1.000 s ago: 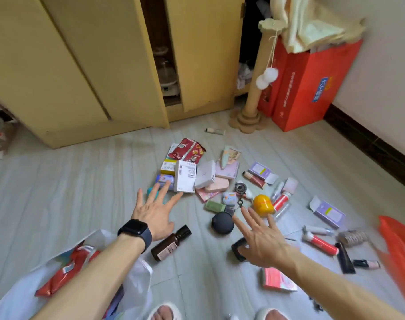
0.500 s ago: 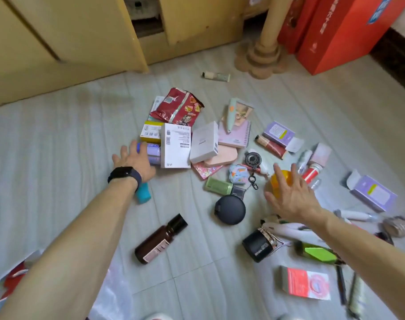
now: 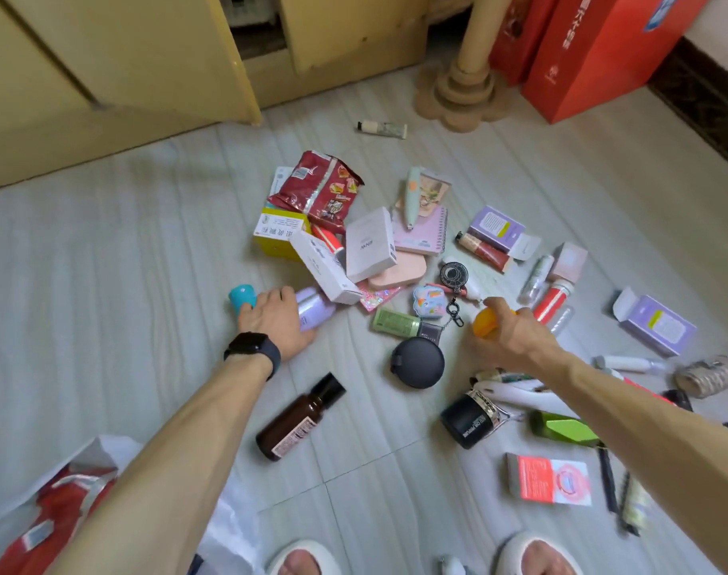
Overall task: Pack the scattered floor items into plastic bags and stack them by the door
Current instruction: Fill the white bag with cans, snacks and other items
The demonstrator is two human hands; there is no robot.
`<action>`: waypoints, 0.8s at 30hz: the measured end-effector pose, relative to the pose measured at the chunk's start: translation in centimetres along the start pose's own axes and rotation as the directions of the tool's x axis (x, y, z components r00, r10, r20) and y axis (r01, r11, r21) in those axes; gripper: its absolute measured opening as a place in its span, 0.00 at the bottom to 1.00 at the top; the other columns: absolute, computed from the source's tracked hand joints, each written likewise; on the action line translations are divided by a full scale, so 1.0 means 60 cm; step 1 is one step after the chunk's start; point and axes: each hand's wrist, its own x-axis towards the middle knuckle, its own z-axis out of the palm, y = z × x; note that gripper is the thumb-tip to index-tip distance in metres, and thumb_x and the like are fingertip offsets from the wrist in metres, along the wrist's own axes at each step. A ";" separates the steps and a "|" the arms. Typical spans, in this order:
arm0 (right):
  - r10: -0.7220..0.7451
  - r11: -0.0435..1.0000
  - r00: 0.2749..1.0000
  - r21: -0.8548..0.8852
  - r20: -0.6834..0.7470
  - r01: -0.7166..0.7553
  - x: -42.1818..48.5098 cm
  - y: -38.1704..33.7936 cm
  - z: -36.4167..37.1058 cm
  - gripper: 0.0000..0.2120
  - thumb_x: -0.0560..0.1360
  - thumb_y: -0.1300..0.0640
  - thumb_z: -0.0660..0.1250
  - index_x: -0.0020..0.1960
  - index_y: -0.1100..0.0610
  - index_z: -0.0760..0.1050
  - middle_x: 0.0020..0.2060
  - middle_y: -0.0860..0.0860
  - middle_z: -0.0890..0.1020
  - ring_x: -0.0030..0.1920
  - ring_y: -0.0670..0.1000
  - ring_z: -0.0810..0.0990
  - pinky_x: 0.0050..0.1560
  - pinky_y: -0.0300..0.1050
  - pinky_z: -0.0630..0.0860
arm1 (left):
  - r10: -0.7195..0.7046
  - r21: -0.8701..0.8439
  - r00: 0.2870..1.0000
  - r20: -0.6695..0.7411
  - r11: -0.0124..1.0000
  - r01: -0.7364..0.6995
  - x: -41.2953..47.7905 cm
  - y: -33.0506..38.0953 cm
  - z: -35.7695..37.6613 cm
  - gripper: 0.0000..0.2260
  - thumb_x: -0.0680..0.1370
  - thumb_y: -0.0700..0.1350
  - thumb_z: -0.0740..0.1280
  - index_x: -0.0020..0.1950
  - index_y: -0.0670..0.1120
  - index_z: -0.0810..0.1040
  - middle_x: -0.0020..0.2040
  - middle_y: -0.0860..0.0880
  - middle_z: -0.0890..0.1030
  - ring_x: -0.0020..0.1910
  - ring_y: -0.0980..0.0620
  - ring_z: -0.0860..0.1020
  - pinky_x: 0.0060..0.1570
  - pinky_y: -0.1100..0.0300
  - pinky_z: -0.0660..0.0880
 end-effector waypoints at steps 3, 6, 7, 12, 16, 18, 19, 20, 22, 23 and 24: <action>-0.026 0.990 1.000 0.139 0.006 0.024 -0.060 -0.037 -0.048 0.30 0.74 0.43 0.66 0.71 0.50 0.62 0.49 0.60 0.76 0.46 0.61 0.77 0.44 0.48 0.74 | -0.083 -0.347 0.995 0.048 0.933 0.094 -0.084 -0.021 -0.060 0.26 0.66 0.63 0.71 0.55 0.49 0.68 0.52 0.50 0.77 0.52 0.44 0.78 0.42 0.55 0.70; -0.139 0.955 0.990 0.268 0.039 0.123 -0.148 -0.097 -0.095 0.27 0.73 0.41 0.68 0.67 0.49 0.66 0.52 0.58 0.78 0.49 0.59 0.77 0.47 0.48 0.75 | -0.101 -0.697 0.992 0.078 0.706 0.126 -0.199 -0.058 -0.127 0.28 0.61 0.65 0.73 0.53 0.53 0.69 0.47 0.53 0.81 0.45 0.49 0.81 0.44 0.53 0.77; -0.199 0.941 0.979 0.288 0.039 0.180 -0.181 -0.119 -0.109 0.27 0.71 0.39 0.69 0.65 0.48 0.68 0.53 0.57 0.79 0.49 0.59 0.78 0.49 0.50 0.77 | -0.110 -0.788 0.992 0.062 0.604 0.116 -0.241 -0.072 -0.147 0.28 0.59 0.65 0.73 0.52 0.53 0.70 0.46 0.53 0.82 0.44 0.50 0.82 0.47 0.51 0.78; -0.444 0.802 0.893 0.476 0.073 0.360 -0.366 -0.238 -0.146 0.25 0.66 0.38 0.72 0.57 0.49 0.73 0.46 0.51 0.79 0.41 0.56 0.83 0.40 0.55 0.83 | -0.222 -0.997 0.975 -0.028 0.072 -0.013 -0.427 -0.138 -0.195 0.28 0.60 0.56 0.76 0.56 0.46 0.76 0.50 0.44 0.84 0.49 0.46 0.83 0.47 0.52 0.80; -0.586 0.773 0.770 0.458 0.252 0.439 -0.466 -0.315 -0.124 0.22 0.70 0.40 0.70 0.56 0.52 0.73 0.44 0.57 0.84 0.33 0.59 0.85 0.29 0.46 0.74 | -0.344 -0.999 0.939 -0.015 0.046 0.001 -0.527 -0.185 -0.157 0.28 0.62 0.58 0.77 0.57 0.49 0.77 0.51 0.47 0.85 0.52 0.46 0.83 0.55 0.44 0.78; -0.596 0.797 0.708 0.385 0.378 0.465 -0.497 -0.349 -0.096 0.21 0.72 0.41 0.69 0.57 0.53 0.72 0.45 0.57 0.84 0.33 0.57 0.84 0.28 0.42 0.72 | -0.383 -0.992 0.924 0.022 0.109 0.069 -0.565 -0.201 -0.117 0.29 0.61 0.60 0.79 0.58 0.54 0.77 0.51 0.53 0.85 0.51 0.52 0.83 0.56 0.44 0.78; -0.584 0.811 0.677 0.352 0.447 0.467 -0.510 -0.364 -0.078 0.21 0.73 0.41 0.69 0.58 0.53 0.72 0.46 0.57 0.83 0.33 0.57 0.84 0.29 0.42 0.73 | -0.396 -0.988 0.917 0.042 0.118 0.096 -0.581 -0.205 -0.096 0.30 0.60 0.60 0.80 0.59 0.56 0.76 0.51 0.55 0.85 0.51 0.54 0.83 0.56 0.46 0.78; -0.564 0.826 0.652 0.331 0.507 0.457 -0.520 -0.377 -0.056 0.21 0.73 0.41 0.68 0.59 0.53 0.71 0.47 0.56 0.83 0.34 0.57 0.84 0.31 0.43 0.74 | -0.400 -0.989 0.915 0.062 0.097 0.110 -0.595 -0.208 -0.074 0.32 0.59 0.59 0.81 0.60 0.57 0.75 0.52 0.55 0.84 0.52 0.55 0.83 0.57 0.46 0.78; -0.500 0.866 0.631 0.327 0.593 0.379 -0.531 -0.395 0.002 0.21 0.73 0.41 0.68 0.59 0.54 0.73 0.45 0.55 0.82 0.34 0.57 0.84 0.36 0.44 0.77 | -0.421 -0.988 0.901 0.111 0.048 0.144 -0.617 -0.213 -0.033 0.33 0.58 0.56 0.83 0.61 0.58 0.75 0.54 0.54 0.84 0.53 0.54 0.82 0.57 0.46 0.78; -0.464 0.886 0.620 0.343 0.633 0.312 -0.532 -0.401 0.034 0.21 0.72 0.42 0.67 0.58 0.55 0.74 0.44 0.55 0.82 0.35 0.58 0.83 0.37 0.45 0.78 | -0.450 -0.985 0.882 0.137 0.035 0.171 -0.625 -0.216 -0.018 0.34 0.58 0.56 0.83 0.61 0.58 0.75 0.54 0.54 0.84 0.53 0.54 0.82 0.57 0.47 0.78; -0.426 0.901 0.613 0.374 0.665 0.221 -0.530 -0.407 0.069 0.20 0.72 0.43 0.68 0.57 0.56 0.75 0.43 0.56 0.82 0.36 0.59 0.83 0.38 0.46 0.79 | -0.483 -0.981 0.862 0.156 0.028 0.193 -0.632 -0.220 -0.006 0.34 0.57 0.56 0.83 0.60 0.57 0.76 0.53 0.55 0.84 0.52 0.55 0.83 0.56 0.49 0.79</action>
